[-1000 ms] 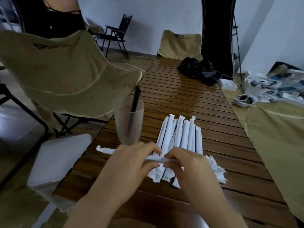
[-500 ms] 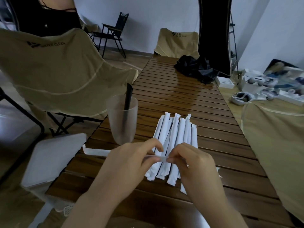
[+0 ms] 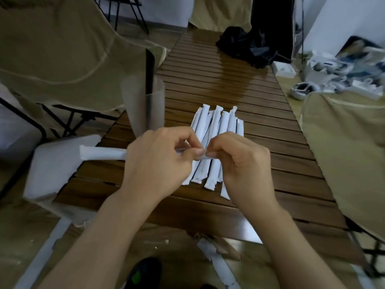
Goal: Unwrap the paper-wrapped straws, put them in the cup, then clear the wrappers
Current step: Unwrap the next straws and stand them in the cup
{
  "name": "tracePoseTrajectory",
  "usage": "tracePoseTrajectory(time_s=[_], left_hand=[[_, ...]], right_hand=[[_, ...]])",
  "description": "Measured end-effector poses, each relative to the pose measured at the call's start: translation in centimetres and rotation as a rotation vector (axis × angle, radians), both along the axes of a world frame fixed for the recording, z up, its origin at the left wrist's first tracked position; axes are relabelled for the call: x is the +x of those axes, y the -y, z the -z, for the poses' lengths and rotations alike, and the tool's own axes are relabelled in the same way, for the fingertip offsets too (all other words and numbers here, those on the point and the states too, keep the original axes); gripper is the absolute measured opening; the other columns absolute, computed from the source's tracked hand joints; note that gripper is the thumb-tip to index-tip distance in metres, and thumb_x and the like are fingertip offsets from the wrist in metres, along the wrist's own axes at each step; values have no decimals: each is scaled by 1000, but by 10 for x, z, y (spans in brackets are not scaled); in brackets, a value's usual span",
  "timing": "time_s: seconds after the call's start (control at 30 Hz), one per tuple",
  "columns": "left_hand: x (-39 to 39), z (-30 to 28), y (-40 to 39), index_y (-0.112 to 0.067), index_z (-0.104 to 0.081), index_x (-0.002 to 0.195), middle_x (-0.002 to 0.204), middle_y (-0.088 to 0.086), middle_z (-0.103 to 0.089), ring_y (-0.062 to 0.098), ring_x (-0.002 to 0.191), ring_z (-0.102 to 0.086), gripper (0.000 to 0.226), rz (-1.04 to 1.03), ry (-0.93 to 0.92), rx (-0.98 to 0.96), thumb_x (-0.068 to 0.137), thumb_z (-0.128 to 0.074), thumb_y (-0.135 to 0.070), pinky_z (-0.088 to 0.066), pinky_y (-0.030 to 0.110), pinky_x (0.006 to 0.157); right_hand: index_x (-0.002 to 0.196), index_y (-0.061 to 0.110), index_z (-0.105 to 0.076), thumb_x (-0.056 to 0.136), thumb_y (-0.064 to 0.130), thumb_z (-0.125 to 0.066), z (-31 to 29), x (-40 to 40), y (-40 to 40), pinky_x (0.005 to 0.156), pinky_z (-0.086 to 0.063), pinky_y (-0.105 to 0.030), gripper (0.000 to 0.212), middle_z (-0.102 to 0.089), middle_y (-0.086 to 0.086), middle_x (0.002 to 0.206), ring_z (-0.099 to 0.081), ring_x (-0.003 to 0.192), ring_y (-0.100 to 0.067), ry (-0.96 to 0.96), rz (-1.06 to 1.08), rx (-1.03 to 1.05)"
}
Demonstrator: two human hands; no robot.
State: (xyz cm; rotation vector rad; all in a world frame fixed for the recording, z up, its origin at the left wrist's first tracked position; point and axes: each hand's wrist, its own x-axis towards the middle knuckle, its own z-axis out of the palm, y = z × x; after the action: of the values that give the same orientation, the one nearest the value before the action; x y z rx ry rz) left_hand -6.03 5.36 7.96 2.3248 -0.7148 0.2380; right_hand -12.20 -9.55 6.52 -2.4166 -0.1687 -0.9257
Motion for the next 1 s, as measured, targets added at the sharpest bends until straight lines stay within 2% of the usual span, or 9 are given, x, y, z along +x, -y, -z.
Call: tracePoseTrajectory(time_s=[0.13,0.2,0.27,0.33,0.37,0.5,0.67,0.8,1.0], left_hand=[[8,2,-5,-37,-72,85,68,-19,-66,2,64,-60,16,-35,-11,15,89,-58,-45,-49,26,59],[10,0,-9,-37,-71,88,72,-18,-66,4,66,-59,18,-40,25,45,88,-57,-48,-44,23,56],[11,-2,-13,-38,-70,89,74,-18,-66,5,67,-59,18,-37,53,66,88,-56,-49,-42,21,55],[12,-1,-16,-38,-69,89,75,-19,-66,3,69,-59,19,-20,51,90,87,-55,-50,-42,19,55],[12,-1,-17,-38,-70,88,75,-20,-65,2,70,-59,20,-6,34,102,87,-55,-50,-42,18,56],[11,2,-16,-45,-67,83,73,-26,-64,-2,71,-58,18,39,-67,119,82,-55,-58,-43,17,59],[14,2,-15,-42,-72,83,75,-24,-66,1,75,-59,20,-4,-117,65,80,-59,-57,-47,22,62],[14,1,-17,-38,-71,85,78,-21,-66,4,75,-58,19,-70,-130,112,83,-60,-53,-38,19,58],[15,3,-18,-39,-71,84,81,-20,-66,3,76,-57,18,-152,-140,141,84,-60,-54,-37,18,56]], right_hand=[[78,10,-62,88,5,-55,-2,0,-9,57,-49,-38,13,-63,-1,76,-59,68,-20,9,-10,-15],[82,12,-62,88,8,-59,-2,2,-9,61,-52,-35,8,-63,2,79,-59,71,-16,-27,-4,50],[86,14,-64,88,11,-64,-2,3,-5,67,-53,-28,4,-64,4,82,-60,75,-11,-98,3,106],[85,16,-66,86,10,-67,-1,5,0,66,-48,-16,6,-64,5,82,-57,75,-7,-192,16,104],[82,16,-67,85,8,-68,-1,6,2,66,-45,-15,9,-63,5,80,-56,74,-8,-225,20,82],[74,13,-62,82,-2,-62,3,6,3,63,-47,-30,18,-58,3,75,-52,73,-16,-171,31,-23],[77,13,-59,77,-5,-55,4,5,-1,61,-44,-28,18,-56,3,79,-45,74,-14,-70,27,-120],[79,15,-61,76,-8,-66,7,4,-4,62,-46,-32,24,-56,3,84,-47,77,-14,-92,17,-173],[80,19,-65,76,7,-75,6,5,-5,67,-34,-26,16,-54,3,89,-43,78,-11,-156,73,-294]])
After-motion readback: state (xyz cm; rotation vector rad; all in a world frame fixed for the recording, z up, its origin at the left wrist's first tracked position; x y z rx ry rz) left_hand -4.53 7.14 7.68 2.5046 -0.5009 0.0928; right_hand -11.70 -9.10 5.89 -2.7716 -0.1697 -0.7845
